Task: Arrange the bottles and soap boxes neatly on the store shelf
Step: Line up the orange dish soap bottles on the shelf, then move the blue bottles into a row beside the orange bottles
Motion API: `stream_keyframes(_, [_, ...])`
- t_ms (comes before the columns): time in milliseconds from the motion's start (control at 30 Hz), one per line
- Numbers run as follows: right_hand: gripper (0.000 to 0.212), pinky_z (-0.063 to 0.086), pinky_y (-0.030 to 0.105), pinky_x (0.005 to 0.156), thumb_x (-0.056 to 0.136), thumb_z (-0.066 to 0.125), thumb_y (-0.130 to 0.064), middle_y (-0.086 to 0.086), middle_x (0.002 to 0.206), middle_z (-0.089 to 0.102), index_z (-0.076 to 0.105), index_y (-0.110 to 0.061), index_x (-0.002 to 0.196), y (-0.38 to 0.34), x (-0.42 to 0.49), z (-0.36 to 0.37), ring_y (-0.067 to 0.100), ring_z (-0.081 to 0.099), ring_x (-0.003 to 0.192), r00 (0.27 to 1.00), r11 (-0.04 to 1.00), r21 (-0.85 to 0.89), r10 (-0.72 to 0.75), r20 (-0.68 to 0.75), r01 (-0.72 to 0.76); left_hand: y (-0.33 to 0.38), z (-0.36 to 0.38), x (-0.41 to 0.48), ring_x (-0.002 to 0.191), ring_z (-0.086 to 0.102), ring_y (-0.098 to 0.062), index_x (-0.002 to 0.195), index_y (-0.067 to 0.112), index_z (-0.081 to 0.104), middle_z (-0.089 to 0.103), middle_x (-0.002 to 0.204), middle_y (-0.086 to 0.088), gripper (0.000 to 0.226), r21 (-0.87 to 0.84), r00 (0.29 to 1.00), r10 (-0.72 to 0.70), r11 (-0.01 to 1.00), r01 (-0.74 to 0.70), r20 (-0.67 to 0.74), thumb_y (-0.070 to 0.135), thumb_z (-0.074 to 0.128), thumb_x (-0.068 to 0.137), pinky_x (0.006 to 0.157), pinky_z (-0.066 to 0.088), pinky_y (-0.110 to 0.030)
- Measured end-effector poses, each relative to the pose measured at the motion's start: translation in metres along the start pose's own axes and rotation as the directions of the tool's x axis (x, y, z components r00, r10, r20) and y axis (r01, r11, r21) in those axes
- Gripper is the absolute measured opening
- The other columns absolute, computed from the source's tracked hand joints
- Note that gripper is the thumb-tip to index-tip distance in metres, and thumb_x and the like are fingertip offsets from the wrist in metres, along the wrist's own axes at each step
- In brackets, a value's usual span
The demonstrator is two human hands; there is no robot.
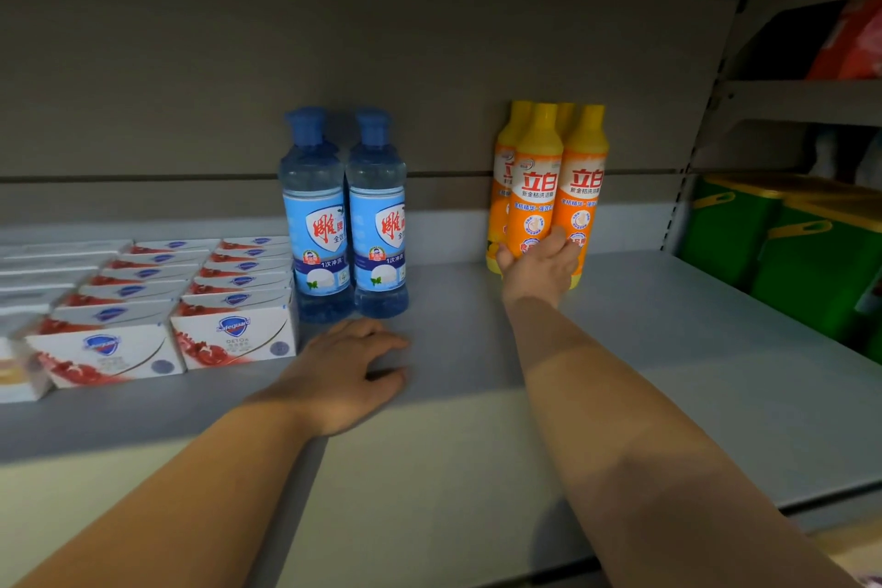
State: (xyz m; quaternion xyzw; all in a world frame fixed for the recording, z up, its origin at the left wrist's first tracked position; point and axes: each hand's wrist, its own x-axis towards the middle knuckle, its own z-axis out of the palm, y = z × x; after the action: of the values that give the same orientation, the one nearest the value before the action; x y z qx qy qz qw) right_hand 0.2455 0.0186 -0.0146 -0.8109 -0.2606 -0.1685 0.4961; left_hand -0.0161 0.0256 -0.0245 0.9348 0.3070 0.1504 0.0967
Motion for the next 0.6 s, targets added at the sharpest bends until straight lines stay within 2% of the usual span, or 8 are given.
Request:
stream_keyframes(233, [0.071,0.042,0.043,0.097,0.086,0.062,-0.04,0.021,0.134,0.036,0.027,-0.005,0.138,-0.003,-0.001,0.0,0.035,0.041,0.122,0.998,1.0,0.017,-0.001,0.058,0.0,0.003,-0.001,-0.001,0.134,0.03,-0.009,0.135,0.035,0.047,0.04,0.141,0.011,0.047,-0.019,1.0,-0.01,1.0,0.009,-0.028,0.046,0.052,0.09,0.108,0.019,-0.019])
stream_keyframes(367, [0.078,0.038,0.045,0.1,0.085,0.065,-0.039,0.021,0.137,0.032,0.023,-0.005,0.141,-0.007,-0.009,-0.008,0.036,0.036,0.125,0.992,0.988,0.113,0.096,0.076,-0.105,0.006,-0.003,-0.003,0.133,0.032,-0.01,0.134,0.033,0.049,0.043,0.141,0.009,0.046,-0.024,0.999,-0.017,1.0,0.016,-0.038,0.045,0.054,0.09,0.108,0.021,-0.018])
stream_keyframes(400, [0.076,0.038,0.045,0.1,0.085,0.065,-0.036,0.021,0.136,0.033,0.024,-0.005,0.14,-0.01,-0.013,-0.011,0.036,0.036,0.125,0.995,0.987,0.13,0.091,0.05,-0.097,0.006,-0.004,-0.003,0.133,0.032,-0.01,0.135,0.033,0.049,0.043,0.141,0.009,0.046,-0.021,0.999,-0.017,1.0,0.016,-0.034,0.045,0.053,0.09,0.108,0.021,-0.018])
stream_keyframes(467, [0.065,0.036,0.04,0.1,0.084,0.066,-0.024,0.021,0.133,0.036,0.032,-0.003,0.136,-0.019,-0.023,-0.014,0.035,0.037,0.123,0.999,0.981,0.192,-0.021,0.04,0.013,0.007,-0.006,-0.004,0.133,0.032,-0.011,0.135,0.031,0.049,0.043,0.142,0.008,0.046,-0.016,0.999,-0.018,1.0,0.018,-0.028,0.044,0.053,0.091,0.107,0.022,-0.019])
stream_keyframes(533, [0.061,0.034,0.03,0.097,0.081,0.066,-0.01,0.019,0.128,0.041,0.036,-0.001,0.133,-0.032,-0.037,-0.012,0.031,0.041,0.118,0.968,0.934,0.342,-0.174,0.181,0.104,0.01,-0.008,-0.007,0.131,0.036,-0.012,0.133,0.028,0.051,0.046,0.141,0.007,0.045,-0.018,0.999,-0.016,1.0,0.016,-0.037,0.042,0.053,0.091,0.105,0.025,-0.018])
stream_keyframes(600, [0.067,0.035,0.026,0.095,0.078,0.068,-0.006,0.016,0.124,0.043,0.033,-0.004,0.135,-0.046,-0.05,-0.008,0.026,0.045,0.116,0.889,0.893,0.446,-0.251,0.384,0.06,0.013,-0.011,-0.01,0.127,0.042,-0.014,0.13,0.024,0.054,0.051,0.138,0.004,0.041,-0.018,0.999,-0.011,1.0,0.01,-0.044,0.039,0.051,0.092,0.101,0.031,-0.019])
